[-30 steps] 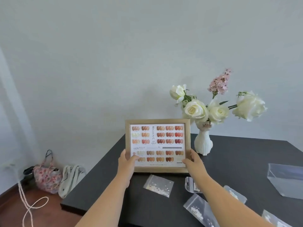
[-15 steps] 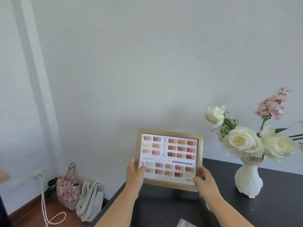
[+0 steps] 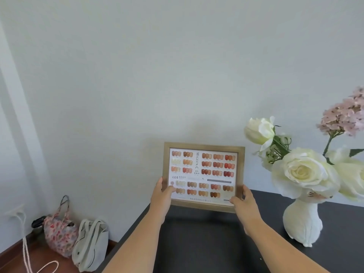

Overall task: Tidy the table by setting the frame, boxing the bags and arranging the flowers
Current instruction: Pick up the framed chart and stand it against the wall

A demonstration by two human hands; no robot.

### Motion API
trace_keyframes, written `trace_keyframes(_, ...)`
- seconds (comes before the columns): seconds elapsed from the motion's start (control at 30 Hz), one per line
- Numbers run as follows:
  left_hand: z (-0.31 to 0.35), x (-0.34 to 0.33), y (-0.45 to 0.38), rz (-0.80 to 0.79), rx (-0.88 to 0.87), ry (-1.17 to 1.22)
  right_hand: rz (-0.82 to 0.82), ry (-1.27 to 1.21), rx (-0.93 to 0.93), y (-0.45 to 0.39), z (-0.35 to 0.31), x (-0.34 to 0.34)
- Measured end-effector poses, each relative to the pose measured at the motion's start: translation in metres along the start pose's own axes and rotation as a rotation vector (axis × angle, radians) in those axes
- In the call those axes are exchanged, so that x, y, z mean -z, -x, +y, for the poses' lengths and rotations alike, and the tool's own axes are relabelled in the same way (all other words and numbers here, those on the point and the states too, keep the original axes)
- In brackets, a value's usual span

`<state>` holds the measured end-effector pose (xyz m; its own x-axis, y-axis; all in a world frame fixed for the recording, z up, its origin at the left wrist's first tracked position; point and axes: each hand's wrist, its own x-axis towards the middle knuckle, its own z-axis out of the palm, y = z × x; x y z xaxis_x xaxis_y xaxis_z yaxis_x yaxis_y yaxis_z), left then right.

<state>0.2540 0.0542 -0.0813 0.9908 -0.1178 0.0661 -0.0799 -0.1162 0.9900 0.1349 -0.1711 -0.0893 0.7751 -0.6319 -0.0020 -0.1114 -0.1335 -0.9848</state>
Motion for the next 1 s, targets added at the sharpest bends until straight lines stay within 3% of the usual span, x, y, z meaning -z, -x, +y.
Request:
trace_keyframes(0.73, 0.001, -0.048, -0.077, -0.172, 0.093, -0.068, 0.099, 0.002, -0.06, -0.074, 0.012, 0.002)
trace_keyframes(1.0, -0.013, -0.054, -0.082, -0.201, 0.114, -0.121, 0.105, 0.16, -0.019, -0.074, 0.021, 0.003)
